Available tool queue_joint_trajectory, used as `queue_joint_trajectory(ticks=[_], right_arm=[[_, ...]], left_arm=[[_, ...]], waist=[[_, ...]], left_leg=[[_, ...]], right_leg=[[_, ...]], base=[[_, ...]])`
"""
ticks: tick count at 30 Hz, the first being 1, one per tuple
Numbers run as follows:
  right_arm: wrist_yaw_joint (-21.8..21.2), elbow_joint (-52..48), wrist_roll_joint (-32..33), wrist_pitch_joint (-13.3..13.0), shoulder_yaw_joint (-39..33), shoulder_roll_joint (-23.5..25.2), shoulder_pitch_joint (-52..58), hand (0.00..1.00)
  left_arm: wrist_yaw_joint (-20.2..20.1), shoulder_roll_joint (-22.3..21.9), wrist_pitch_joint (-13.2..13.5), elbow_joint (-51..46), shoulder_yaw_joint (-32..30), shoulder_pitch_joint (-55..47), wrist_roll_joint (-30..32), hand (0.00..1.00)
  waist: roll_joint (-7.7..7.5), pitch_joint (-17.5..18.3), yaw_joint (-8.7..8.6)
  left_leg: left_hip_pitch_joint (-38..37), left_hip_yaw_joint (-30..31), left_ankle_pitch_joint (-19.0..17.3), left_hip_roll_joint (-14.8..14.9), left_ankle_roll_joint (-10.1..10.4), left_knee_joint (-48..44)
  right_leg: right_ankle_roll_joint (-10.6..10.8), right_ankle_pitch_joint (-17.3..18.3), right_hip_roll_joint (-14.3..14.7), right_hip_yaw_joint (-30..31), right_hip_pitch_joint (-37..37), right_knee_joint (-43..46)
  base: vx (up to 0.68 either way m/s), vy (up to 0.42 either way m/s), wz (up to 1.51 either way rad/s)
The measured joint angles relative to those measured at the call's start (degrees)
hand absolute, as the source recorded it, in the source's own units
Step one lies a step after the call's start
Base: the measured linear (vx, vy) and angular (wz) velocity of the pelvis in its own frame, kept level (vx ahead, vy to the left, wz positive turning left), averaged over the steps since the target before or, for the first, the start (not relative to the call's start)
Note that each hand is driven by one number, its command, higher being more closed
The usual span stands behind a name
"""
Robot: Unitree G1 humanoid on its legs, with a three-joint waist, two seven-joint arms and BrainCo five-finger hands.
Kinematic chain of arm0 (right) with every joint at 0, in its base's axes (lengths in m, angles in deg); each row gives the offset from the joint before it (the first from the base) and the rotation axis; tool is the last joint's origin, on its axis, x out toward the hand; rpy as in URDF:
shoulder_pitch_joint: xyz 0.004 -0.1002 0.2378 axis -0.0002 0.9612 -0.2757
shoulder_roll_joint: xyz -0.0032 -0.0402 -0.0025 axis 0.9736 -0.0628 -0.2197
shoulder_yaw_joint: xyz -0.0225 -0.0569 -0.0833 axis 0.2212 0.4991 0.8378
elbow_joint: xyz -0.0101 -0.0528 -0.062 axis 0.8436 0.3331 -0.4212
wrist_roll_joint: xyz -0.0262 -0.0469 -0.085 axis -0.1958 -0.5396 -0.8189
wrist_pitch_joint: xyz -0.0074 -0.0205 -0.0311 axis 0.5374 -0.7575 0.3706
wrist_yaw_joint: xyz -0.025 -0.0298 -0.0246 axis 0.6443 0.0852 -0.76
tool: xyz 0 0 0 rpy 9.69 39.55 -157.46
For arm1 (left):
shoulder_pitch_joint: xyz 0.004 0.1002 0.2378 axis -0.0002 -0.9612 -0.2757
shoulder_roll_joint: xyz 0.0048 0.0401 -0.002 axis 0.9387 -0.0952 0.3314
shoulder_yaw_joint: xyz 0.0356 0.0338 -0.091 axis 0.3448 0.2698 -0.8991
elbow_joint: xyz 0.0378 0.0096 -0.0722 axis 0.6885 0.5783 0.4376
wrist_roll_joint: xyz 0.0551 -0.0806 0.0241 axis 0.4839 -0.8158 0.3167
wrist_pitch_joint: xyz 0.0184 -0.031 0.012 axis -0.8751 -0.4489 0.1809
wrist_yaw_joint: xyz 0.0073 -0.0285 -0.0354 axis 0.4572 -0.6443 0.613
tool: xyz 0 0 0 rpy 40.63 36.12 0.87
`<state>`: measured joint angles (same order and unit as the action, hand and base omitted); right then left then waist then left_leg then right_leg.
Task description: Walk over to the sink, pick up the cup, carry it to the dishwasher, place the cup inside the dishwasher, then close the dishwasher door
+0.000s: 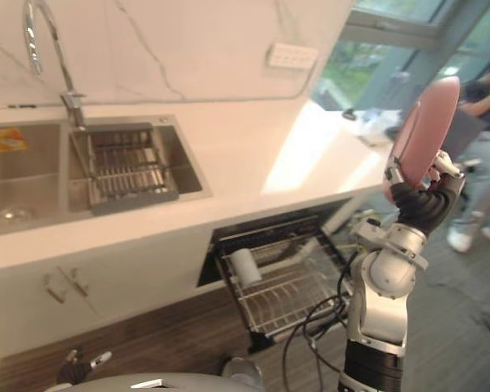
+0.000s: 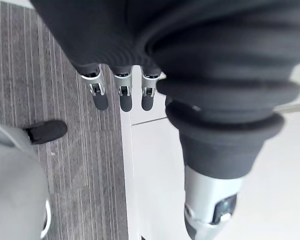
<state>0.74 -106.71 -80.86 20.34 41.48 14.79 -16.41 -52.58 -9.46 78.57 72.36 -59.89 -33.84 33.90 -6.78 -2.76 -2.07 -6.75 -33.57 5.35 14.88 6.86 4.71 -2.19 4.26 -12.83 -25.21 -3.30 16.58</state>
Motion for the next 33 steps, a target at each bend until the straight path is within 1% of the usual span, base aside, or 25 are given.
queue_joint_trajectory(ticks=[1, 2, 3, 4, 5, 6, 7, 8, 9, 10, 13, 14, 15, 16, 18, 20, 22, 23, 25, 26, 28, 29, 31, 33], right_arm=[[0.3, -0.3, -1.8, -0.9, 1.7, 0.4, -0.8, 1.0], [0.3, -0.4, -2.7, -0.9, 2.2, 0.6, -1.2, 1.0], [0.3, -0.1, -4.3, -0.3, 2.9, 0.4, -2.5, 1.0], [0.3, -0.1, -4.9, 0.9, 2.9, -0.2, -3.0, 1.0], [0.3, 0.2, -6.0, 3.0, 2.6, -1.6, -2.9, 1.0], [0.3, 0.3, -7.0, 4.1, 2.2, -2.3, -2.8, 1.0], [0.0, 0.4, -8.0, 6.6, 1.2, -3.4, -2.7, 1.0], [-0.3, 0.4, -8.9, 8.4, 0.1, -4.1, -2.7, 1.0], [-0.7, 0.4, -9.3, 9.1, -0.3, -4.2, -2.7, 1.0], [-1.4, 0.4, -9.3, 9.9, -0.8, -4.2, -2.4, 1.0], [-4.0, 0.4, -11.6, 11.7, -1.1, -4.1, -0.3, 1.0], [-4.3, 0.4, -11.6, 11.8, -1.1, -4.1, 0.0, 1.0], [-5.1, 0.6, -12.2, 11.9, -1.0, -4.0, 0.4, 1.0], [-5.9, 1.6, -13.6, 11.9, -1.0, -3.9, 0.4, 1.0], [-6.4, 4.1, -14.6, 12.4, -1.0, -3.9, 0.3, 1.0], [-6.4, 6.7, -16.9, 13.2, -0.9, -3.9, 0.1, 1.0], [-6.5, 10.5, -18.4, 14.3, -0.8, -3.9, -1.7, 1.0], [-6.4, 11.7, -18.6, 14.4, -0.8, -3.9, -2.5, 1.0], [-6.3, 15.9, -20.1, 15.9, -0.6, -4.0, -5.0, 1.0], [-6.1, 17.0, -20.4, 16.7, -0.2, -4.0, -5.5, 1.0], [-5.9, 18.5, -20.5, 17.0, 0.7, -3.9, -6.0, 1.0], [-5.7, 19.0, -20.5, 17.6, 1.2, -3.5, -6.0, 1.0], [-4.8, 20.1, -20.5, 17.7, 1.6, -2.8, -6.1, 1.0], [-4.4, 22.4, -20.6, 17.6, 1.9, -2.8, -6.3, 1.0]], left_arm=[[0.0, 1.3, -0.6, 0.3, 0.1, 0.5, -0.2, 0.0], [0.0, 1.6, -0.8, 0.4, 0.0, 0.8, -0.2, 0.0], [0.2, 1.1, -1.1, 0.9, -0.4, 1.8, -0.2, 0.0], [0.1, 0.2, -1.2, 0.8, -0.8, 2.3, -0.2, 0.0], [-0.1, -2.0, -1.4, 0.8, -0.9, 2.5, 0.0, 0.0], [-0.1, -2.9, -1.5, 0.8, -1.0, 2.6, 0.2, 0.0], [-0.1, -4.2, -1.5, 0.8, -0.9, 2.6, 0.4, 0.0], [0.0, -5.3, -1.5, 0.8, -0.9, 2.4, 0.5, 0.0], [0.0, -5.6, -1.4, 0.7, -0.9, 2.1, 0.5, 0.0], [0.1, -5.7, -1.2, 0.6, -0.8, 1.9, 0.8, 0.0], [0.7, -4.7, -0.4, -0.1, -0.5, 1.6, 1.4, 0.0], [0.7, -4.6, -0.3, -0.4, -0.2, 1.7, 1.4, 0.0], [0.8, -3.8, -0.1, -0.4, 0.4, 1.9, 1.4, 0.0], [0.8, -3.0, 0.1, -0.3, 1.4, 2.2, 1.4, 0.0], [0.9, -2.7, 0.2, -0.3, 2.6, 2.3, 1.5, 0.0], [0.9, -2.6, 0.2, -0.3, 3.6, 2.9, 2.7, 0.0], [0.9, -2.6, 0.3, -0.3, 5.0, 4.2, 3.1, 0.0], [0.8, -2.7, 0.2, -0.4, 5.5, 4.5, 3.1, 0.0], [0.4, -2.8, 0.1, -0.4, 7.0, 6.5, 3.2, 0.0], [0.4, -2.8, 0.1, -0.6, 7.3, 6.9, 3.2, 0.0], [0.5, -2.8, -0.2, -1.4, 7.5, 7.4, 3.0, 0.0], [0.5, -2.8, -0.4, -2.5, 8.0, 7.5, 2.5, 0.0], [0.4, -2.8, -0.5, -3.0, 8.1, 7.5, 2.4, 0.0], [0.2, -2.8, -0.5, -4.2, 8.1, 7.6, 2.4, 0.0]], waist=[[-1.78, 0.1, 1.29], [-2.25, 0.1, 1.54], [-1.27, -0.3, 1.51], [-0.39, -0.6, 1.35], [2.2, -1.4, 0.96], [3.31, -1.6, 0.66], [4.88, -1.9, 0.45], [6.45, -1.9, 0.19], [6.9, -1.9, 0.05], [7.18, -1.9, -0.11], [6.3, -2.2, -1.09], [5.97, -2.4, -1.24], [5.31, -2.7, -1.22], [4.86, -3.2, -1.3], [4.72, -3.4, -1.42], [5.28, -4.3, -1.35], [6.65, -6.4, -1.4], [6.99, -7.0, -1.44], [7.82, -10.0, -1.46], [7.86, -10.9, -1.33], [7.84, -12.5, -1.26], [7.88, -13.6, -1.21], [7.98, -14.2, -1.06], [8.1, -15.8, -0.99]], left_leg=[[-0.2, -2.4, 0.5, -0.1, 1.2, 0.3], [0.0, -2.9, 0.9, -0.2, 1.5, 0.3], [0.7, -3.5, 1.8, 0.5, 2.1, 0.3], [0.6, -3.4, 2.5, 1.3, 2.3, 0.3], [0.7, -2.9, 3.7, 2.2, 2.6, 0.3], [0.9, -2.7, 3.8, 2.5, 2.7, 0.3], [1.3, -2.4, 4.2, 2.8, 2.9, 0.3], [1.5, -2.2, 4.3, 2.8, 2.9, 0.3], [1.6, -2.1, 4.3, 2.8, 2.9, 0.2], [1.7, -2.0, 4.3, 2.7, 2.9, 0.1], [2.9, -1.0, 4.2, 2.0, 2.7, 0.0], [3.1, -1.0, 4.1, 1.8, 2.6, 0.0], [3.9, -1.0, 4.0, 1.3, 2.3, 0.0], [4.3, -1.0, 4.1, 0.9, 2.1, 0.0], [4.6, -1.0, 4.0, 0.0, 1.6, 0.0], [4.7, -0.8, 3.8, -0.8, 1.3, 0.0], [6.1, -0.5, 3.9, -1.3, 0.8, 0.0], [6.8, -0.4, 4.1, -1.4, 0.5, 0.0], [8.3, 0.5, 4.5, -1.6, 0.0, -0.1], [8.8, 0.5, 4.6, -1.7, -0.1, -0.1], [9.0, 0.6, 4.7, -1.8, -0.2, -0.1], [9.3, 0.7, 4.7, -2.1, -0.2, 0.0], [10.4, 1.2, 4.7, -2.4, -0.3, -0.1], [10.8, 3.0, 4.7, -2.8, -0.4, -0.1]], right_leg=[[2.8, -3.7, 0.3, -0.6, 4.8, -7.9], [5.8, -4.4, 0.7, -0.9, 6.6, -11.3], [9.7, -6.7, 2.7, -1.0, 7.5, -16.2], [9.4, -6.9, 3.7, -1.3, 7.4, -16.5], [9.0, -6.9, 4.5, -1.8, 7.3, -16.3], [8.9, -6.9, 4.8, -2.1, 7.3, -16.3], [8.8, -6.8, 5.1, -2.4, 7.2, -16.4], [8.8, -6.8, 5.2, -2.6, 7.2, -16.4], [8.8, -6.8, 5.2, -2.6, 7.2, -16.4], [8.8, -6.8, 5.2, -2.6, 7.2, -16.5], [9.3, -7.3, 4.9, -2.7, 6.7, -17.2], [9.3, -7.5, 4.7, -2.6, 6.3, -17.3], [9.4, -7.8, 4.3, -2.4, 5.8, -17.5], [9.5, -8.2, 3.9, -2.3, 5.4, -17.6], [9.9, -8.5, 3.1, -2.2, 5.2, -17.7], [10.1, -8.7, 2.4, -2.2, 5.0, -17.6], [10.2, -8.7, 1.6, -2.0, 3.2, -16.7], [10.1, -8.7, 1.5, -2.0, 2.6, -16.4], [10.0, -8.8, 1.0, -1.7, 0.3, -14.8], [9.9, -8.8, 0.9, -1.5, -0.4, -14.4], [9.9, -8.7, 0.7, -1.2, -1.0, -13.8], [10.0, -8.5, 0.2, -1.0, -1.6, -13.2], [10.0, -8.5, -0.2, -0.8, -3.0, -12.4], [10.1, -8.0, -0.8, -0.9, -3.4, -11.3]], base=[[0.16, -0.131, -0.95], [0.09, -0.214, -0.8], [0.02, -0.192, -0.31], [-0.03, -0.208, -0.18], [-0.02, -0.121, 0.04], [-0.02, -0.088, 0.1], [0.01, -0.037, 0.13], [0.01, -0.019, 0.11], [0.02, 0.001, 0.07], [0.02, 0.014, 0.04], [0.0, 0.023, 0.09], [-0.02, 0.044, 0.07], [-0.02, 0.058, -0.01], [-0.01, 0.062, 0.0], [0.0, 0.063, 0.03], [-0.02, 0.06, 0.04], [-0.07, 0.035, 0.03], [-0.08, 0.021, 0.03], [-0.08, 0.012, 0.0], [-0.05, 0.01, -0.03], [-0.04, 0.017, -0.03], [-0.04, 0.024, 0.0], [-0.02, 0.032, 0.03], [-0.02, 0.031, 0.12]])
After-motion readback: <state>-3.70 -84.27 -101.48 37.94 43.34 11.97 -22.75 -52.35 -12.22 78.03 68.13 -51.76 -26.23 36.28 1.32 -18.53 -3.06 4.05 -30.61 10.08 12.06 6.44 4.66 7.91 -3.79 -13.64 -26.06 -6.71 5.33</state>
